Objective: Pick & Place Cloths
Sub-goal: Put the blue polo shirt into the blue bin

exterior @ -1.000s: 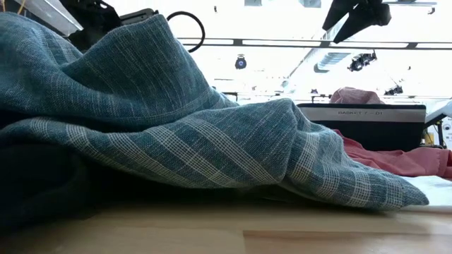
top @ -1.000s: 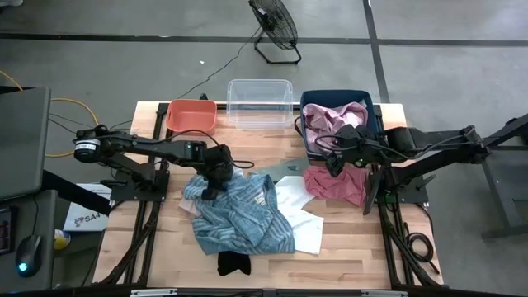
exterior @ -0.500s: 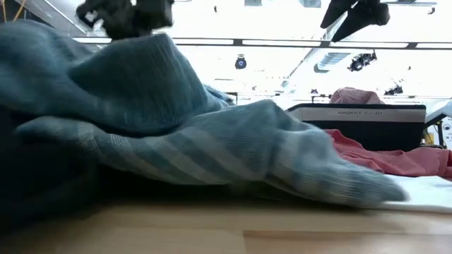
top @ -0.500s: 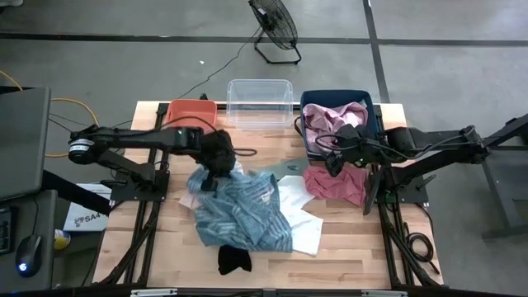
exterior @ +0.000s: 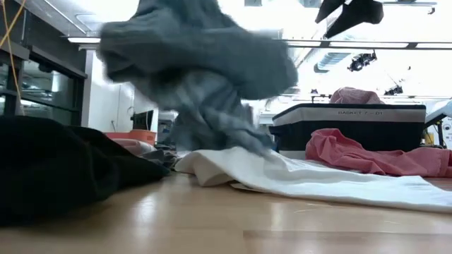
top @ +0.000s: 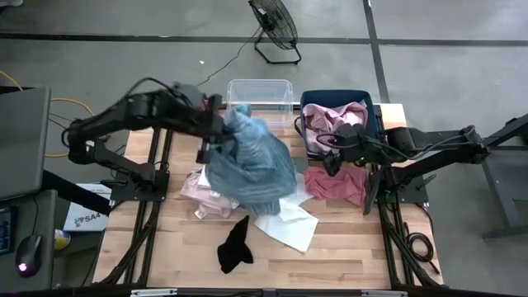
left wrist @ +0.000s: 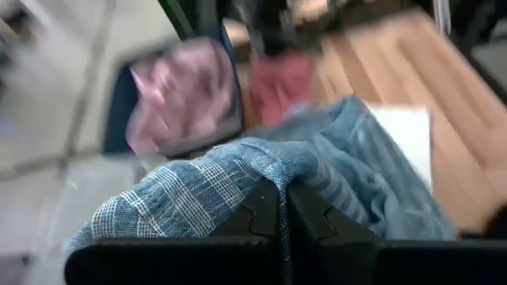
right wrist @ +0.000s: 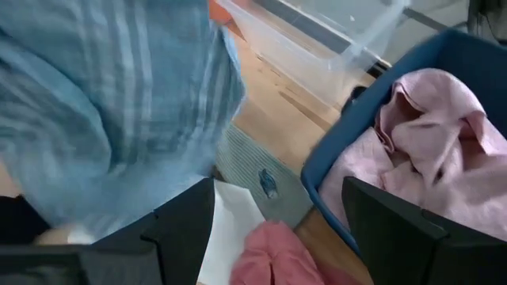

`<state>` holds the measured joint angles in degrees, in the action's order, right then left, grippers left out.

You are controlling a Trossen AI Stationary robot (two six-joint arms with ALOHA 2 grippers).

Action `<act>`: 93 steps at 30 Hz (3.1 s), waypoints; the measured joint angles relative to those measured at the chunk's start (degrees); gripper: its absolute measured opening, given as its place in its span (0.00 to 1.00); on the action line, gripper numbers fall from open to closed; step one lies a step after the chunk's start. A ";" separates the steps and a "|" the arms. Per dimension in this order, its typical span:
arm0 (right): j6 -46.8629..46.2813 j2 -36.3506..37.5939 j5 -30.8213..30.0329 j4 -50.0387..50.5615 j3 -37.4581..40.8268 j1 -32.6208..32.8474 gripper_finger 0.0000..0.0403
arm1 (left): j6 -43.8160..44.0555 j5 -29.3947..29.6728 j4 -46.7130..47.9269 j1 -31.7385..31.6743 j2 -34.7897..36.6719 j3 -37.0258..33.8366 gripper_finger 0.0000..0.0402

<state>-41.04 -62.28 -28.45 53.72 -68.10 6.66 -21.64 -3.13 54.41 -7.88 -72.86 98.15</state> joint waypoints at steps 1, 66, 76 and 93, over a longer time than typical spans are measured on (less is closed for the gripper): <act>0.76 0.00 0.00 -1.12 0.00 0.00 0.66 | -0.68 0.02 -0.74 0.00 -0.06 1.79 0.00; 58.23 -19.67 18.52 -73.58 0.02 -9.81 0.15 | -9.15 -9.82 -28.05 -0.04 -9.38 10.60 0.00; 56.22 -19.21 13.81 -73.12 0.02 -9.77 0.02 | -9.44 -6.18 -27.24 -0.04 -9.28 10.60 0.08; 57.21 -7.06 -1.40 -62.48 0.04 -9.66 0.01 | -5.07 6.42 -15.41 0.01 -2.07 10.62 0.74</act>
<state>16.17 -69.34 -29.85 -8.75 -68.05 -3.01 -26.71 3.28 38.99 -7.87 -74.92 108.77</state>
